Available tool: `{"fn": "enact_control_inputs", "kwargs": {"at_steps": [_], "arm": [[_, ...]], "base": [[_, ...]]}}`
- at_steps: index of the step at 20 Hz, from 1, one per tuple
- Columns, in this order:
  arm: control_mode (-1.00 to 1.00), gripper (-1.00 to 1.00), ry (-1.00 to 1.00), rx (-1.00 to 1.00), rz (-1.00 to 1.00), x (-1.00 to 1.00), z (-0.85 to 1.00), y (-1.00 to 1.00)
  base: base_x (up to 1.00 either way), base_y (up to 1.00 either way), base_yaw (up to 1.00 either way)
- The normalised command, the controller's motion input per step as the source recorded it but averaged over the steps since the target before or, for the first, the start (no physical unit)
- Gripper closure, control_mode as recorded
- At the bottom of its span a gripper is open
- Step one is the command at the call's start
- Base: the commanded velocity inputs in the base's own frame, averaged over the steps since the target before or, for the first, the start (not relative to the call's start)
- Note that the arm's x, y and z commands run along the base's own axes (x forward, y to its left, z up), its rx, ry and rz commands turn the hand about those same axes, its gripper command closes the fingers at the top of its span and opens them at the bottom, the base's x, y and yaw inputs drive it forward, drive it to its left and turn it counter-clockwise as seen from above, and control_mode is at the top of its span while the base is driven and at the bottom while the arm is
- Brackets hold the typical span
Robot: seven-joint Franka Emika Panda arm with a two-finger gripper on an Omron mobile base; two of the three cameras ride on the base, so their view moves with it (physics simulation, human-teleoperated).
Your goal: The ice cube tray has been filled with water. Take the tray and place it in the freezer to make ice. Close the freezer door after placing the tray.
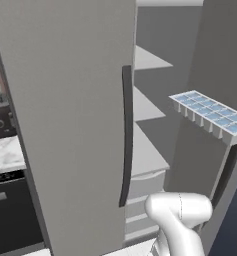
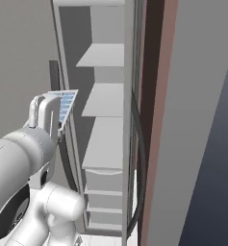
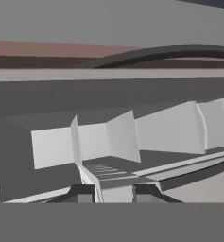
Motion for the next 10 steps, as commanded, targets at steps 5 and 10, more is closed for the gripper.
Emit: {"fn": "enact_control_inputs", "kwargs": {"at_steps": [5,10], "arm": [[1.0,1.0,0.0,0.0,0.0,0.0,0.0,0.0],[1.0,1.0,0.0,0.0,0.0,0.0,0.0,0.0]], "base": [[0.32,-0.32,-0.06],[0.51,-0.11,-0.02]]}}
